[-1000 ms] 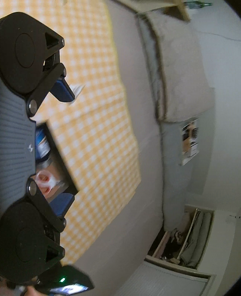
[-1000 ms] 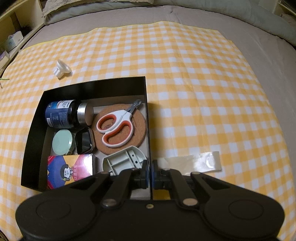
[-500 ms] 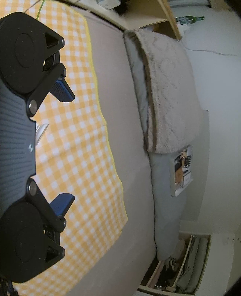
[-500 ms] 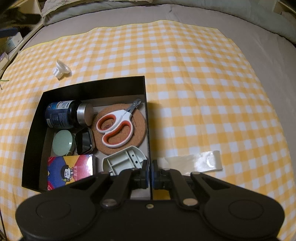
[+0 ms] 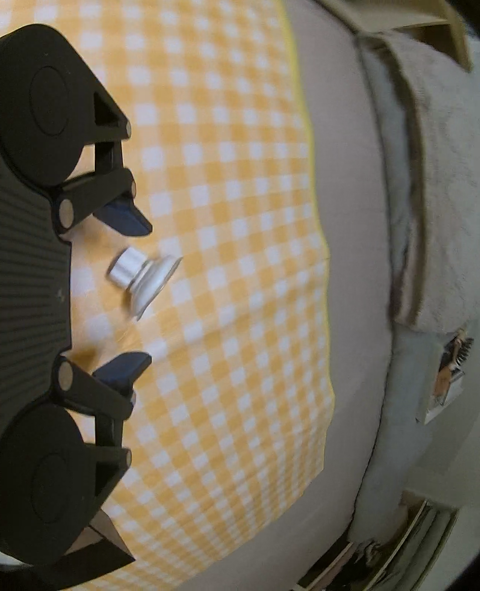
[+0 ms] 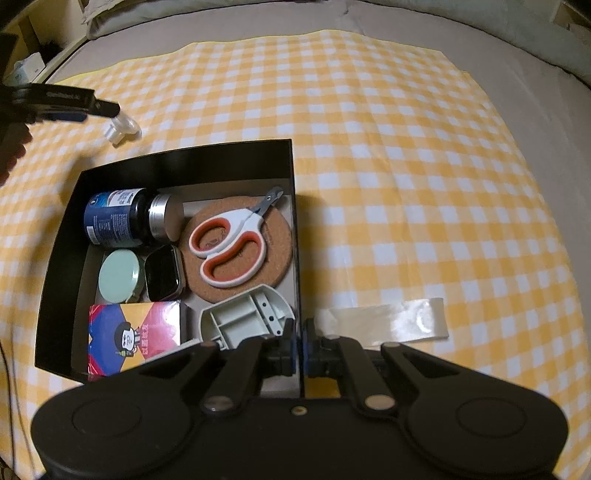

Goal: Organize rigid objects
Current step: 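Close the left tool on the white suction-cup holder and lift it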

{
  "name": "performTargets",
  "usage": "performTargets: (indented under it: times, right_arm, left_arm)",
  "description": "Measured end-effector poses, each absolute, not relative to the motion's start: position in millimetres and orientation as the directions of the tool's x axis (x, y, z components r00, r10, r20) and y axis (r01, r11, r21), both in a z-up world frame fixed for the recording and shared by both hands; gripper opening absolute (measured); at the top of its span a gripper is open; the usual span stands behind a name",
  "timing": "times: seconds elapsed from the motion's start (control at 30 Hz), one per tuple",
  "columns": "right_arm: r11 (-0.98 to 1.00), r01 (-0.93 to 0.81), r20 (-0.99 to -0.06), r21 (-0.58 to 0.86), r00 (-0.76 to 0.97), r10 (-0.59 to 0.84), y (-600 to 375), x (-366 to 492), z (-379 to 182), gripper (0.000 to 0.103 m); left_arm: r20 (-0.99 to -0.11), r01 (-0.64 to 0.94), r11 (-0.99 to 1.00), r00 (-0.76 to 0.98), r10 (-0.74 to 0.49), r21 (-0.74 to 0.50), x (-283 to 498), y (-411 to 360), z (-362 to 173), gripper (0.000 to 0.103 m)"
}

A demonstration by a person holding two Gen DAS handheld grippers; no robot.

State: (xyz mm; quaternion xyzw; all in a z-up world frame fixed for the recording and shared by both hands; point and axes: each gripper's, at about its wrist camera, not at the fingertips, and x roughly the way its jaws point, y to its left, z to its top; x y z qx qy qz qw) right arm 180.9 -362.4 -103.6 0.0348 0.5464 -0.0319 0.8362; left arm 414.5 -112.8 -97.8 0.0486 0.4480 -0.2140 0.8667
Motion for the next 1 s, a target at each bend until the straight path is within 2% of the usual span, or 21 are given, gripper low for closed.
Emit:
performTargets:
  times: [0.07,0.57,1.0]
  right_arm:
    - [0.995,0.091,-0.916,0.029,0.400,-0.010,-365,182,-104,0.004]
    - [0.995,0.097,-0.917,0.035,0.398,-0.006,-367,181,-106,0.004]
    - [0.994,0.101,-0.918,0.038,0.397,-0.005,-367,181,-107,0.004]
  left_arm:
    - [-0.803,0.413,0.903,0.493,-0.334,-0.122,418,-115,-104,0.059]
    - [-0.812,0.377,0.919,0.499,-0.302,-0.110,434,-117,-123,0.055]
    - [-0.789,0.315,0.932,0.521,-0.327,-0.178,426,-104,-109,0.054]
